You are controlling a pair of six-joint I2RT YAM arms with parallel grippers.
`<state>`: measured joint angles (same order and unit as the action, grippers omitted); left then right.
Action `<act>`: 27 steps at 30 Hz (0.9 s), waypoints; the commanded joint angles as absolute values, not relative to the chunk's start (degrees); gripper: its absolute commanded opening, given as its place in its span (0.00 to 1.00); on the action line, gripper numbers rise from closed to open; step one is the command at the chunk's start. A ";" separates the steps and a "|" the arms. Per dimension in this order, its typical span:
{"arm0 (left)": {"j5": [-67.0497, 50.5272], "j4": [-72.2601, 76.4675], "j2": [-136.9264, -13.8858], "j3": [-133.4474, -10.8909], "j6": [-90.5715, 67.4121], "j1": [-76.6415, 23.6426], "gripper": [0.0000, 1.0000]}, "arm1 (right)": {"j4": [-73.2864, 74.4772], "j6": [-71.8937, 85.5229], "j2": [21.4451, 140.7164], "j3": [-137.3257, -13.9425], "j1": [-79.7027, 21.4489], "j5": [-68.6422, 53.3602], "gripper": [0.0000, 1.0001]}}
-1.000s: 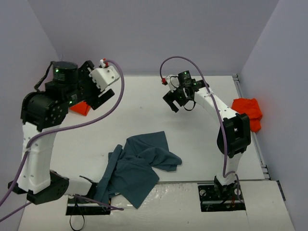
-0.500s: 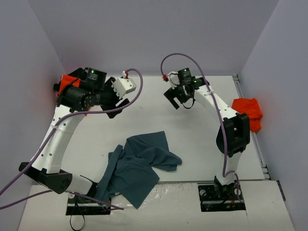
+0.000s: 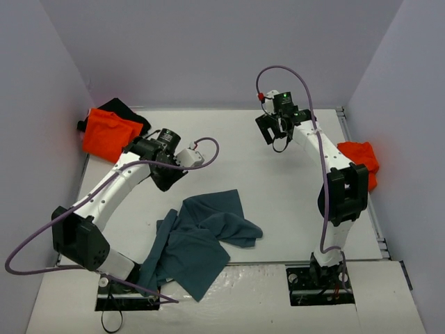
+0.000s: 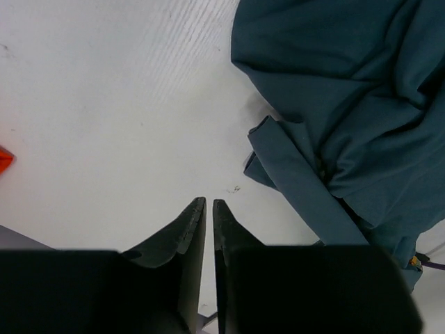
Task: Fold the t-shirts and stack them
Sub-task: Flatten out the tshirt
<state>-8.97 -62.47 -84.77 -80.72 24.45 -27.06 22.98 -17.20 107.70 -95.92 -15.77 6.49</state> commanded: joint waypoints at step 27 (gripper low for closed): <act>-12.39 -59.52 -81.56 -69.74 19.64 -28.08 0.56 | 17.95 -17.12 101.05 -92.37 -15.93 8.42 0.89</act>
<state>-9.67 -58.10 -81.66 -66.55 19.17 -27.46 20.53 -16.93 105.06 -92.23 -16.12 7.11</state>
